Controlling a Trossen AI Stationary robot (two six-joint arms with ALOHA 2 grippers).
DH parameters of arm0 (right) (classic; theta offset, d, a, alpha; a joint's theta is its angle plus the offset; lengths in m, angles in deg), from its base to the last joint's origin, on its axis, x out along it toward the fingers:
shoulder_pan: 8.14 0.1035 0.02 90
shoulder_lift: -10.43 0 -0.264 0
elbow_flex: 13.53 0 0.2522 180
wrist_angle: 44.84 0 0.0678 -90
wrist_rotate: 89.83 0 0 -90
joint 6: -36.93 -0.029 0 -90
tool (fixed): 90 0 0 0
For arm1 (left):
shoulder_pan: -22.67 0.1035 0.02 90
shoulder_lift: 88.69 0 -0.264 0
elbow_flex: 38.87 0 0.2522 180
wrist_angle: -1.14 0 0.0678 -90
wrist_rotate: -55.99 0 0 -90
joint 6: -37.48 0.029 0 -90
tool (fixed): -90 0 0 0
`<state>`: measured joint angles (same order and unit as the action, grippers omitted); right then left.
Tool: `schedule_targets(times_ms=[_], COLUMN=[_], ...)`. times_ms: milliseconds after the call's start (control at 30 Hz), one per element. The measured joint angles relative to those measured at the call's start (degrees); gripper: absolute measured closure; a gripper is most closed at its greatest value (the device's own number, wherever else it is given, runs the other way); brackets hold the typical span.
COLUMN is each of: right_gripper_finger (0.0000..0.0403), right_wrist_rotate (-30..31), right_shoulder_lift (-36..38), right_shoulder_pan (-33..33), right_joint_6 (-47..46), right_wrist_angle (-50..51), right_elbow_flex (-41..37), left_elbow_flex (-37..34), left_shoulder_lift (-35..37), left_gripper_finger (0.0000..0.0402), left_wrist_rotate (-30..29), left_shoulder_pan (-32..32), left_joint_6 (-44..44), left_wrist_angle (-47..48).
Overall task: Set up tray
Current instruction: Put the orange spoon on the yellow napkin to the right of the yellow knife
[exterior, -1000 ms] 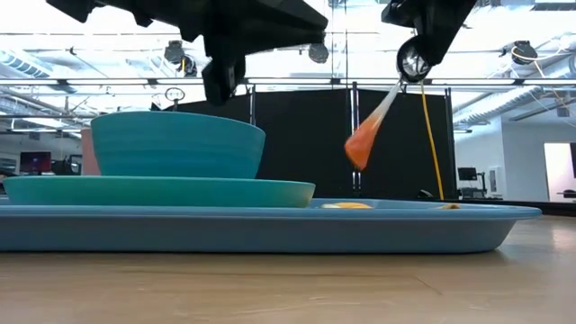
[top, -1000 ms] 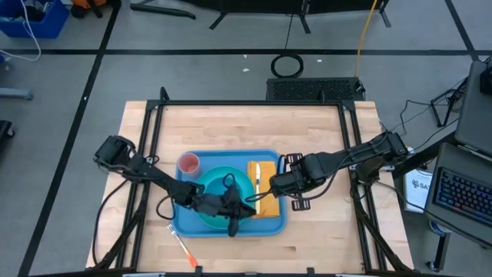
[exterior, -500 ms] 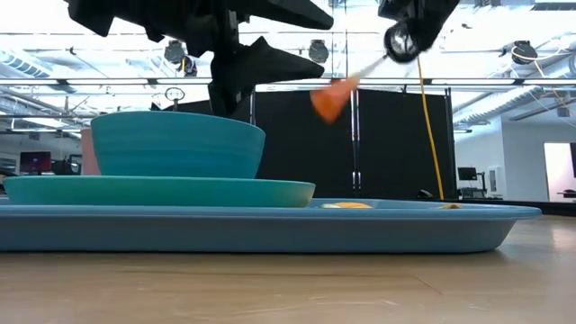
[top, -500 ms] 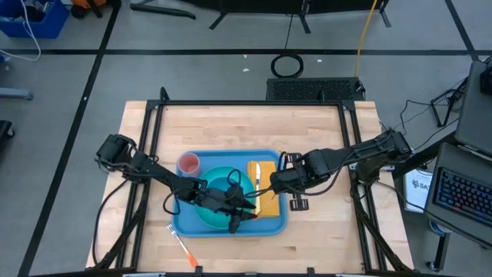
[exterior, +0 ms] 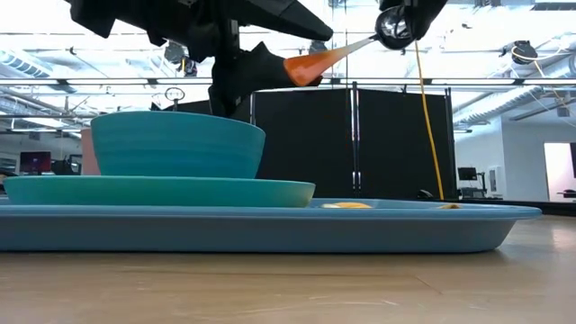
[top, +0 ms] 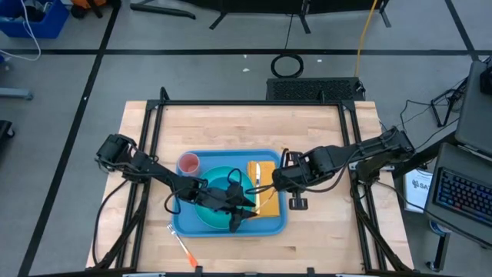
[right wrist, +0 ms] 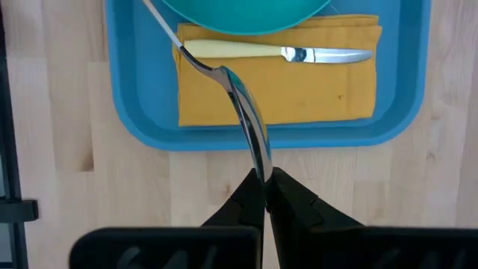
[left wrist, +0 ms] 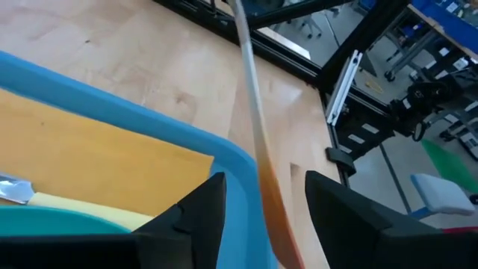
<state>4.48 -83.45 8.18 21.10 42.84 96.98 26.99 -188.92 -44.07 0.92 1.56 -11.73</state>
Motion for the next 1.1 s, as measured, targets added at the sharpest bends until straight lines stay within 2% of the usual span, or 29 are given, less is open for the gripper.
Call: schedule_targets(times_ms=[167, 267, 367, 567, 600, 767, 1100], right_gripper_finger=[0.0403, 0.0403, 0.0403, 0.0403, 0.0403, 0.0397, 0.0353], right_wrist_rotate=[-0.3, -1.6, -1.6, -2.2, -2.2, -2.2, -2.7], right_shoulder_lift=[0.0, 0.0, 0.0, 0.0, 0.0, 0.0, 0.0], right_shoulder_pan=[-0.6, -0.6, -0.6, -0.6, -0.6, -0.6, -0.4], right_joint_6=[0.0, 0.1, 0.2, 0.1, 0.0, -0.7, 0.5], right_wrist_angle=[-1.0, -1.4, -1.3, -1.1, -1.1, -2.0, -2.9], right_elbow_flex=[0.0, 0.0, 0.0, 0.0, 0.0, 0.0, 0.1], left_elbow_flex=[0.0, 0.0, 0.0, 0.0, 0.0, 0.0, -0.1], left_shoulder_lift=[0.0, 0.0, 0.0, 0.0, -0.1, -0.1, -0.1], left_gripper_finger=[0.0213, 0.0228, 0.0266, 0.0378, 0.0387, 0.0394, 0.0396], left_wrist_rotate=[0.0, 0.0, 0.0, -0.6, -0.6, -1.9, -3.7], left_shoulder_pan=[0.0, 0.0, 0.0, 0.0, 0.0, -0.2, -1.1], left_joint_6=[-0.3, -0.4, -0.9, -0.6, -0.6, -0.1, 3.3], left_wrist_angle=[1.0, 1.8, 1.3, 1.7, 2.0, 1.9, -2.7])
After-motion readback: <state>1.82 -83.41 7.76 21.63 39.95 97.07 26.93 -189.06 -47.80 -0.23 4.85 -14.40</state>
